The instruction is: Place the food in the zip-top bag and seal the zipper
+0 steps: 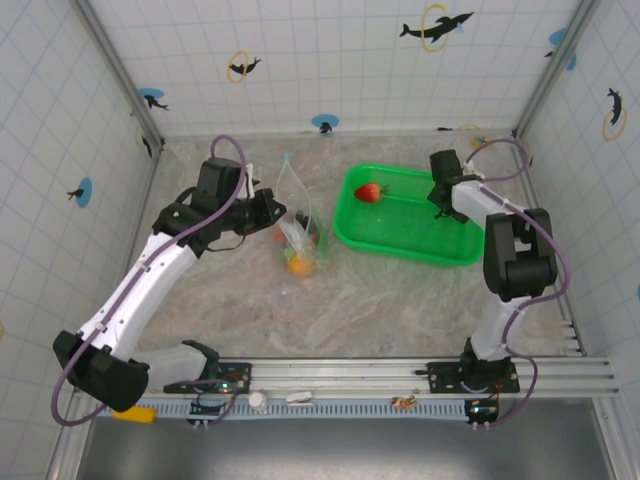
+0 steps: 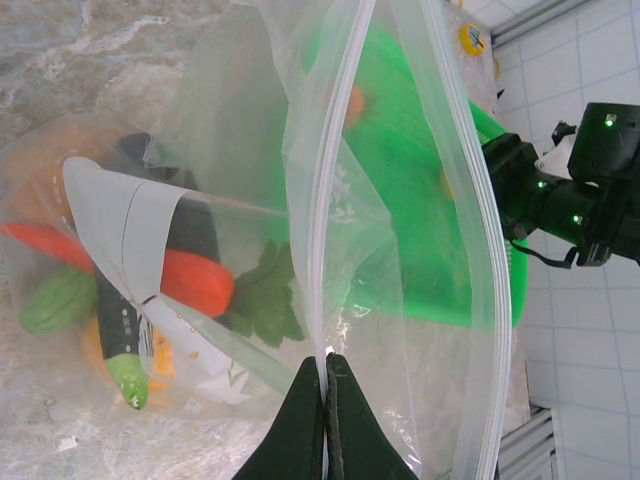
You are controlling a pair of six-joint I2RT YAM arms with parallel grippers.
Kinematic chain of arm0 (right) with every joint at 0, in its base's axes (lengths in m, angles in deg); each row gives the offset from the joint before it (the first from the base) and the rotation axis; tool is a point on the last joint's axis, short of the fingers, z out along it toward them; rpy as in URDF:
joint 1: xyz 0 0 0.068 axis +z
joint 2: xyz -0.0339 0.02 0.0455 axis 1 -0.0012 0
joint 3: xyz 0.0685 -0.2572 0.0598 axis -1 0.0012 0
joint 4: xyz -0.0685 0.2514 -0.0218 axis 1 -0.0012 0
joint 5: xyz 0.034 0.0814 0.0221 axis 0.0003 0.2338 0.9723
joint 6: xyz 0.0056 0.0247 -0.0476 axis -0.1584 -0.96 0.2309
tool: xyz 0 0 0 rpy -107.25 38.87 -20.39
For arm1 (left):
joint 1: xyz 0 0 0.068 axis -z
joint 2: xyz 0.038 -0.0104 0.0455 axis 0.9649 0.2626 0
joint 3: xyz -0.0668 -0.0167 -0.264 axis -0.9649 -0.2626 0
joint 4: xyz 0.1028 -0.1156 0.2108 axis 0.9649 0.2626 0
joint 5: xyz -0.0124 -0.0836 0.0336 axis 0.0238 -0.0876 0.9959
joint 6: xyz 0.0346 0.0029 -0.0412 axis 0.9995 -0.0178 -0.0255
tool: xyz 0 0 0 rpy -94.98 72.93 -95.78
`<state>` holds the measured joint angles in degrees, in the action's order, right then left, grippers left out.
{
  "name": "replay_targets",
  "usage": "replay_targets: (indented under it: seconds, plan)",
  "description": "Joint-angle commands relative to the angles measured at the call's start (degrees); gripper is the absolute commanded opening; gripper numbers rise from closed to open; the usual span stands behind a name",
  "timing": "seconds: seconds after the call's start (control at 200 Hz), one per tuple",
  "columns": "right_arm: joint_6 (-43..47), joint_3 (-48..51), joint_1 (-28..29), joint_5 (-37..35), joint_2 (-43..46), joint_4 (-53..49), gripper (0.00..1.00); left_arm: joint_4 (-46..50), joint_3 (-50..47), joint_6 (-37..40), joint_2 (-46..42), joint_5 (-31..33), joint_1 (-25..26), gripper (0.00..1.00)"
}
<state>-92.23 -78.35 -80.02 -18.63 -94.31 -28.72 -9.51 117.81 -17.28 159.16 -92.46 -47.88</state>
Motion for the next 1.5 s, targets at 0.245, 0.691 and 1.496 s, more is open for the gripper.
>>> replay_targets:
  seconds: [0.245,0.691,1.496]
  plan:
    - [-0.12,-3.14,0.03,-1.97,-5.44,-0.23,0.6,1.62,1.29,0.34,0.76,1.41,-0.35,0.0]
    - [3.25,-4.16,0.81,-0.62,-3.85,-0.65,0.46,3.2,3.44,0.96,1.02,2.68,-0.35,0.0]
    - [10.81,5.52,16.25,48.31,27.51,17.91,0.47,-3.13,4.65,-4.31,5.05,-6.26,-0.35,0.0]
